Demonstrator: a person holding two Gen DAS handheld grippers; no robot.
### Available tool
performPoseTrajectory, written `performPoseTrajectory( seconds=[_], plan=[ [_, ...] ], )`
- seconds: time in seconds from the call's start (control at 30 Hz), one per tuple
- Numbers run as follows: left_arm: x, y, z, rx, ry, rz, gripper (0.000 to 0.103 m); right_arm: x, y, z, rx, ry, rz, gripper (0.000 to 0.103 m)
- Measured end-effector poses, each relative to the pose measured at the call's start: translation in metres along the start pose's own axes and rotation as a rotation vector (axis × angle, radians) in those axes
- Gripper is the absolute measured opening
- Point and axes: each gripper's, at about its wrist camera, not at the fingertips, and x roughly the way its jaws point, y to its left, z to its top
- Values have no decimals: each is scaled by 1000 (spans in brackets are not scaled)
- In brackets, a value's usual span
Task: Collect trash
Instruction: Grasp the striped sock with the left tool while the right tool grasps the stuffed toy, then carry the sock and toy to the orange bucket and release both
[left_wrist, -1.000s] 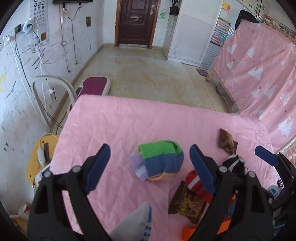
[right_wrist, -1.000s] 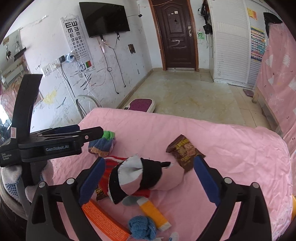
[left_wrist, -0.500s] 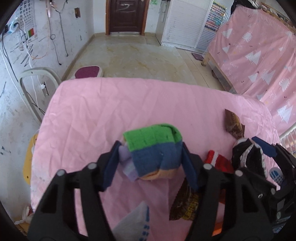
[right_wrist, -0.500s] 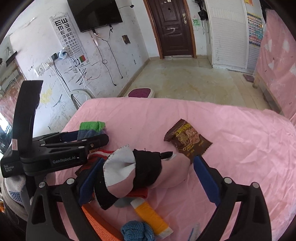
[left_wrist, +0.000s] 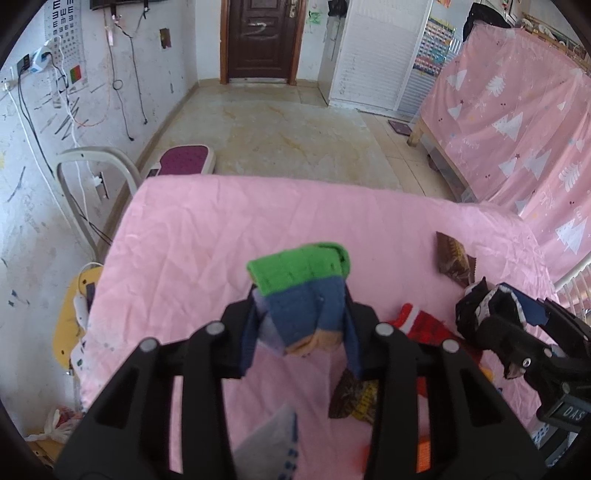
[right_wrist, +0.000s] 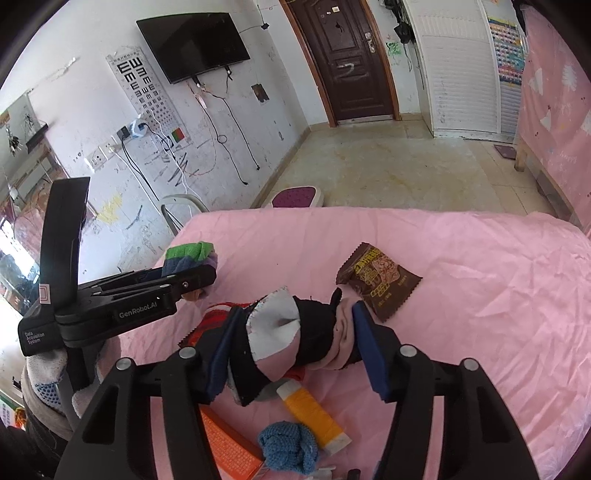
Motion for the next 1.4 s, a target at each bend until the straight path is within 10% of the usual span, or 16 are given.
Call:
performPoseTrajectory(
  seconds=[0.6,1.4],
  plan=[
    [-57,-77,2,94,-92,-32,37,-104,-45,-9,61,-179,8,50],
    [-48,-299,-15,314,-38,-315,37,-239,-223,-85,317,-365,-208,51]
  ],
)
